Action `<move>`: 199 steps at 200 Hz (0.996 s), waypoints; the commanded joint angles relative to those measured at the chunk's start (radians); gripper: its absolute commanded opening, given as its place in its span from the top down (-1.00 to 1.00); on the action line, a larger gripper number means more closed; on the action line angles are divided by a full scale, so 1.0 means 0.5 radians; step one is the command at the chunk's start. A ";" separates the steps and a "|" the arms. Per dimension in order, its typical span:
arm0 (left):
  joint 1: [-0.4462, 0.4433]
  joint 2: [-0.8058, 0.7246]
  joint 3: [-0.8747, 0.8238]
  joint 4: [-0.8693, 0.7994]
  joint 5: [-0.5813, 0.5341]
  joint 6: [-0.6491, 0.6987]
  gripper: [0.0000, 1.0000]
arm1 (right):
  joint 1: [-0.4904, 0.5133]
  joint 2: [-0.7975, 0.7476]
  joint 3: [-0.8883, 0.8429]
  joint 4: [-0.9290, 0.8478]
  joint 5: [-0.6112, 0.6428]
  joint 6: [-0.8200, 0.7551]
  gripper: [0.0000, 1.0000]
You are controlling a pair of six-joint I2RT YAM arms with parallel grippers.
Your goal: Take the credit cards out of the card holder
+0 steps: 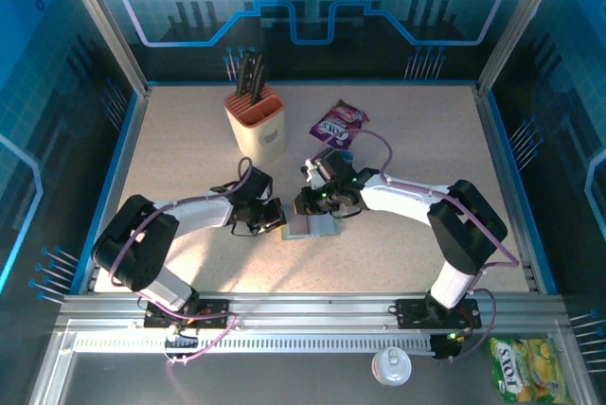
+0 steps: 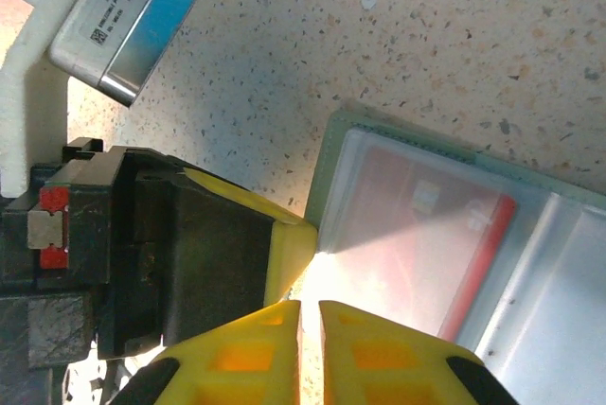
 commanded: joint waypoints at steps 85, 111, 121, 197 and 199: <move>-0.022 -0.124 -0.080 -0.003 0.005 -0.038 0.93 | 0.021 0.150 0.051 -0.081 -0.136 0.169 0.73; -0.028 -0.146 -0.086 -0.011 0.019 -0.050 0.92 | 0.015 0.144 0.054 -0.087 -0.132 0.162 0.73; -0.034 -0.149 -0.087 -0.015 0.021 -0.051 0.92 | 0.013 0.144 0.055 -0.087 -0.135 0.159 0.73; -0.045 -0.045 -0.074 -0.087 -0.009 -0.045 0.95 | 0.004 0.116 0.031 -0.097 -0.114 0.165 0.72; -0.045 -0.045 -0.074 -0.089 -0.013 -0.042 0.95 | 0.003 0.116 0.031 -0.100 -0.116 0.164 0.73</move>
